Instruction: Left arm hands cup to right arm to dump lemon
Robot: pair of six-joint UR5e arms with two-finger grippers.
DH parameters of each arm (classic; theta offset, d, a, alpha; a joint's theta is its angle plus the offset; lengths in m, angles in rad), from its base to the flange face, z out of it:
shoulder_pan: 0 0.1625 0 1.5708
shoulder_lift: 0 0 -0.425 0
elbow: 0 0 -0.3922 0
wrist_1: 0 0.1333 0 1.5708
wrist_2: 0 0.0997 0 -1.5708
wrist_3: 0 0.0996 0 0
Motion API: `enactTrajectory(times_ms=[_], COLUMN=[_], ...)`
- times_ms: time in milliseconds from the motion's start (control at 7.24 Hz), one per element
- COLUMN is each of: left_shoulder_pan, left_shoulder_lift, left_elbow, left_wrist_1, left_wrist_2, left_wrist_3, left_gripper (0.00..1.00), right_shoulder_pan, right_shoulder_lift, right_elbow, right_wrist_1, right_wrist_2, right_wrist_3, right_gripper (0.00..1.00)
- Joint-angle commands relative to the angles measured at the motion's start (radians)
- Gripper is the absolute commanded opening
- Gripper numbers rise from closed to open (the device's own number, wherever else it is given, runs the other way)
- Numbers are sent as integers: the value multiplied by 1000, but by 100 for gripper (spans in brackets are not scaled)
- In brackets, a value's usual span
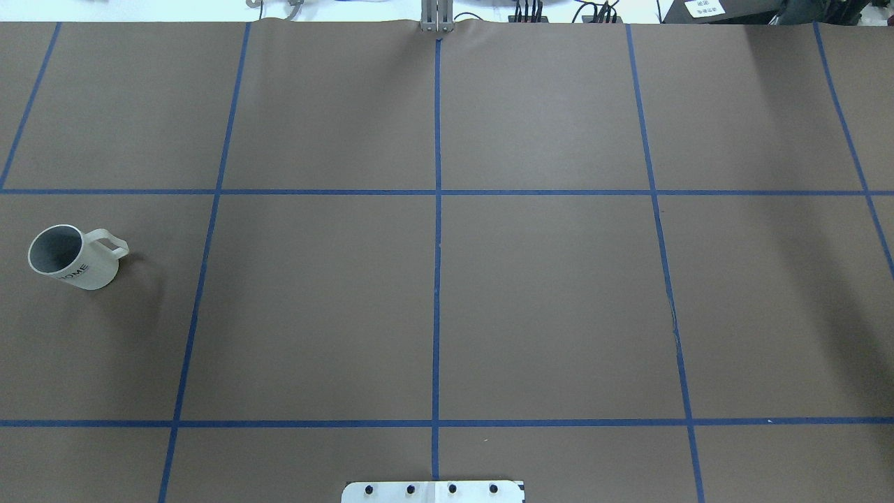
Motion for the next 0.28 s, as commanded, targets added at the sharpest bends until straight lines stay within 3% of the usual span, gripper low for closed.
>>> enactTrajectory(times_ms=[0, 138], left_shoulder_pan=[0, 0], left_shoulder_lift=[1, 0], left_elbow=[-1, -2], left_wrist_1=[0, 0], left_wrist_2=[0, 0], left_wrist_3=[0, 0], left_gripper=[100, 100], right_shoulder_pan=[0, 0], right_shoulder_lift=[2, 2], right_elbow=[-2, 1], right_wrist_1=[0, 0], right_wrist_2=[0, 0], right_wrist_3=[1, 1], right_gripper=[100, 100])
